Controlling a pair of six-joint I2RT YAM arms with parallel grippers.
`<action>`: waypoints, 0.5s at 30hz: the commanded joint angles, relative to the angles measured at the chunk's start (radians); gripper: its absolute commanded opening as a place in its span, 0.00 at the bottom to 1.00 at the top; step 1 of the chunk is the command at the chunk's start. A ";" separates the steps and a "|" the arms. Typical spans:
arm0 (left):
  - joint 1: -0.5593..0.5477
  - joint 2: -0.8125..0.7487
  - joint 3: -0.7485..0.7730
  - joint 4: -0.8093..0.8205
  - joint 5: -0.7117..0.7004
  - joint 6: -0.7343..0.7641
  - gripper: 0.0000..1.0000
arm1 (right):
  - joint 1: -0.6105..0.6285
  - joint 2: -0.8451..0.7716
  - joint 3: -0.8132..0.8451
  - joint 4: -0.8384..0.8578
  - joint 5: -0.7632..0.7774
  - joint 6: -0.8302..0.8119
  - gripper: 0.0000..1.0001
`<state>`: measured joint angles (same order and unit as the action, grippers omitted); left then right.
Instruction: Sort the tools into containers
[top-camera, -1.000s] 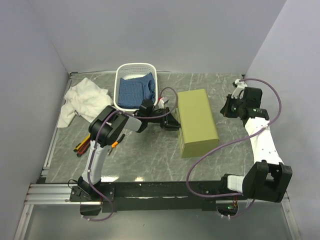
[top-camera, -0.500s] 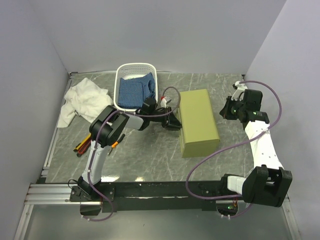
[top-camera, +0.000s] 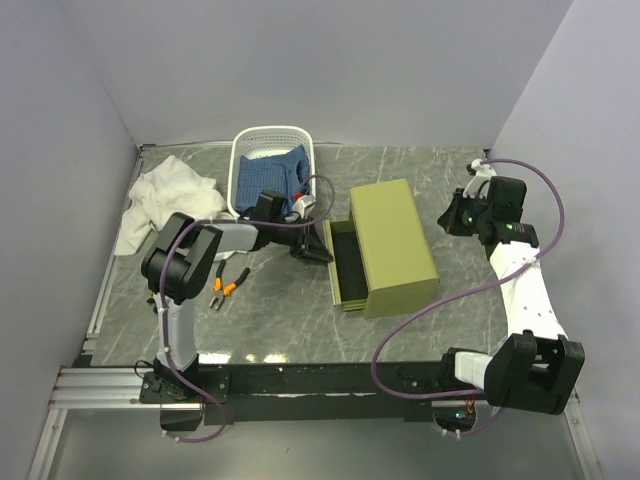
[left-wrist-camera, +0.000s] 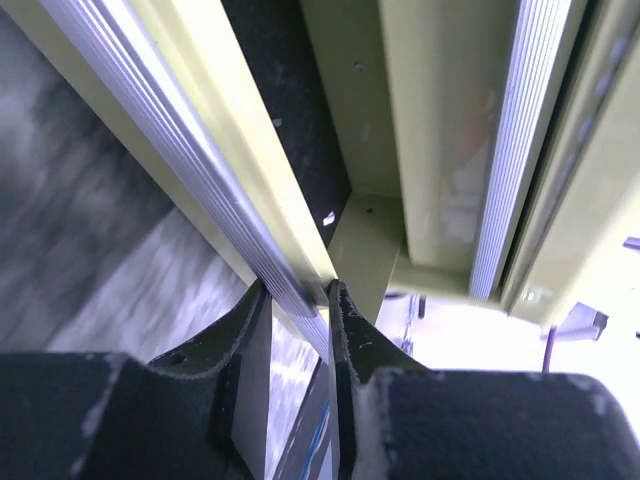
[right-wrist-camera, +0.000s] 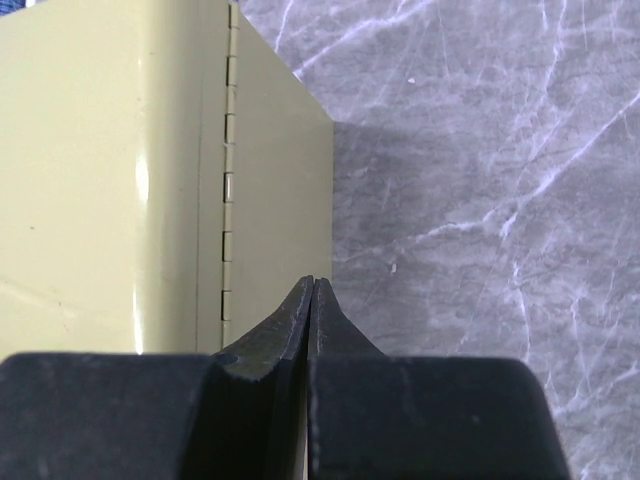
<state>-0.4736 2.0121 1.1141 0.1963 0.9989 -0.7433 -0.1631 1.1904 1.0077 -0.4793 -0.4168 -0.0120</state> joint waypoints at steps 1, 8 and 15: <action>0.044 -0.021 -0.005 -0.224 -0.083 0.324 0.08 | 0.007 -0.041 0.022 0.045 -0.028 0.010 0.00; 0.087 -0.121 -0.092 -0.368 -0.132 0.453 0.09 | 0.005 -0.081 -0.009 0.059 -0.034 0.010 0.00; 0.096 -0.251 -0.096 -0.495 -0.258 0.585 0.44 | 0.005 -0.120 -0.046 0.059 -0.042 0.010 0.00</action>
<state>-0.3767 1.8664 0.9878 -0.1764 0.8543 -0.3191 -0.1631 1.1023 0.9730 -0.4503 -0.4438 -0.0078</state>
